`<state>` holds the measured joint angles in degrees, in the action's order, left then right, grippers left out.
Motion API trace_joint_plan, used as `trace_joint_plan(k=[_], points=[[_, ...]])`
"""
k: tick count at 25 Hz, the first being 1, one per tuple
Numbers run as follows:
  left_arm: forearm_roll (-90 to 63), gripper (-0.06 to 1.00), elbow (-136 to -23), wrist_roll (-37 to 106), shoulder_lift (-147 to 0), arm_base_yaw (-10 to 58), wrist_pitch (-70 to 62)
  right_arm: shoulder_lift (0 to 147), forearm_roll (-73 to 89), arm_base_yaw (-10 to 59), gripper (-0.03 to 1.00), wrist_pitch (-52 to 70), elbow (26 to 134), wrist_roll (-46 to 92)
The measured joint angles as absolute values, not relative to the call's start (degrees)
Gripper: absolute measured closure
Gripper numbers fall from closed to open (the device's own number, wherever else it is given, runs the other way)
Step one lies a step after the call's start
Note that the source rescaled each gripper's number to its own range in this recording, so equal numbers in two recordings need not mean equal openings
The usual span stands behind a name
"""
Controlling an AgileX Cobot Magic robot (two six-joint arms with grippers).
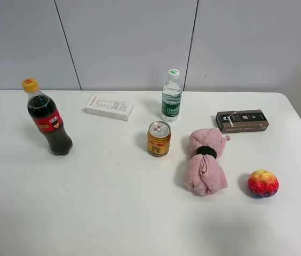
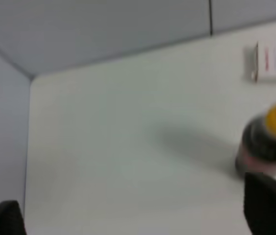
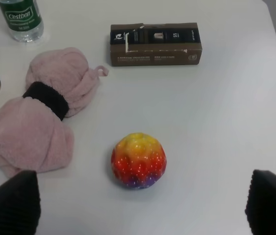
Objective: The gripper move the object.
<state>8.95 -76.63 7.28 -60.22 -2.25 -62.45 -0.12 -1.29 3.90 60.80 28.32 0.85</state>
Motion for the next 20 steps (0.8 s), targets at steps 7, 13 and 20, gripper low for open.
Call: trace_joint_plan(k=[7,13,20], points=[[16.4,0.14,-60.9,0.4,-44.9,-2.3,-68.8,-0.1,-1.3,3.9,-0.03,60.8,28.3,0.8],[16.7,0.14,-53.7,-0.8,-34.6,-2.3,-69.6,-0.1,-1.3,3.9,-0.03,60.8,28.3,0.8],[12.2,0.14,-53.0,-0.8,-29.2,-2.3,-69.7,-0.1,-1.3,3.9,-0.03,60.8,28.3,0.8]])
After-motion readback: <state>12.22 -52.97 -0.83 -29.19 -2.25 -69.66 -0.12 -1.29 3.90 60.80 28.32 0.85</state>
